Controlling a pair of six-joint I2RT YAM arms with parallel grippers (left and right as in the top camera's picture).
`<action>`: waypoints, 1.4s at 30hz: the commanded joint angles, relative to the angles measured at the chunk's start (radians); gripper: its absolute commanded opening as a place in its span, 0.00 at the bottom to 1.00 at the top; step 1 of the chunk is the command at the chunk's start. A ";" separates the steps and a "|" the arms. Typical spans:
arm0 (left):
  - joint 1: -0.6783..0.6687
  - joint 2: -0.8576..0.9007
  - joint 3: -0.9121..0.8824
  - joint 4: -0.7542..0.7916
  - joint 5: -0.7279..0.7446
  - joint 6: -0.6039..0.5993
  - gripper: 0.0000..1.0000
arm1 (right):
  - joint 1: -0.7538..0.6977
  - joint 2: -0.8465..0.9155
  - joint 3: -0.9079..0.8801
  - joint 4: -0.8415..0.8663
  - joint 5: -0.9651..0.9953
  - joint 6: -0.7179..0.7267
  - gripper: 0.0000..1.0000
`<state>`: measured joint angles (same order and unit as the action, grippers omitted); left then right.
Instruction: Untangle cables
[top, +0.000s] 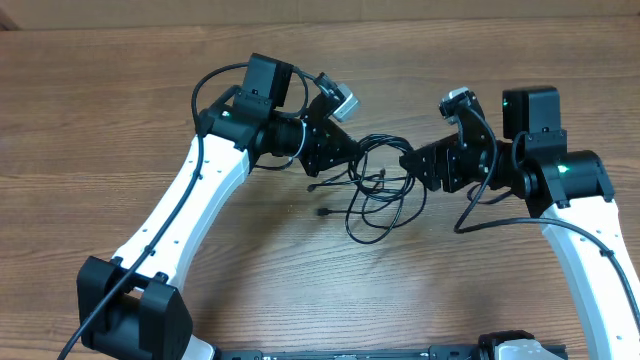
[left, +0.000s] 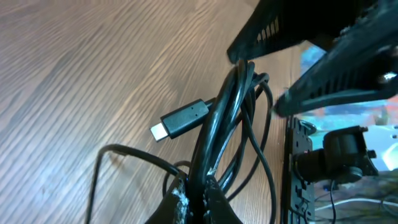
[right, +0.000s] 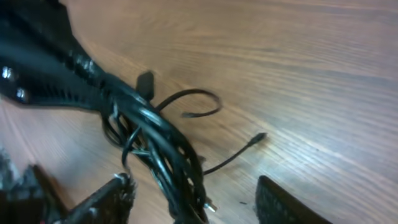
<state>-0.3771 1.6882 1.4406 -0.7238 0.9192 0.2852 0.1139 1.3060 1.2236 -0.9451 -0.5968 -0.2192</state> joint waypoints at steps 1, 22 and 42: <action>-0.010 -0.028 0.015 0.025 0.064 0.014 0.04 | 0.003 -0.019 0.021 -0.014 -0.025 -0.071 0.45; -0.009 -0.028 0.015 -0.008 -0.029 -0.074 0.04 | 0.003 -0.019 0.021 0.002 0.029 -0.071 0.48; -0.009 -0.028 0.015 0.048 -0.020 -0.164 0.04 | 0.003 -0.019 0.021 0.005 0.020 -0.070 0.04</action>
<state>-0.3801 1.6882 1.4406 -0.6811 0.8814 0.1520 0.1139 1.3060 1.2236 -0.9424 -0.5724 -0.2893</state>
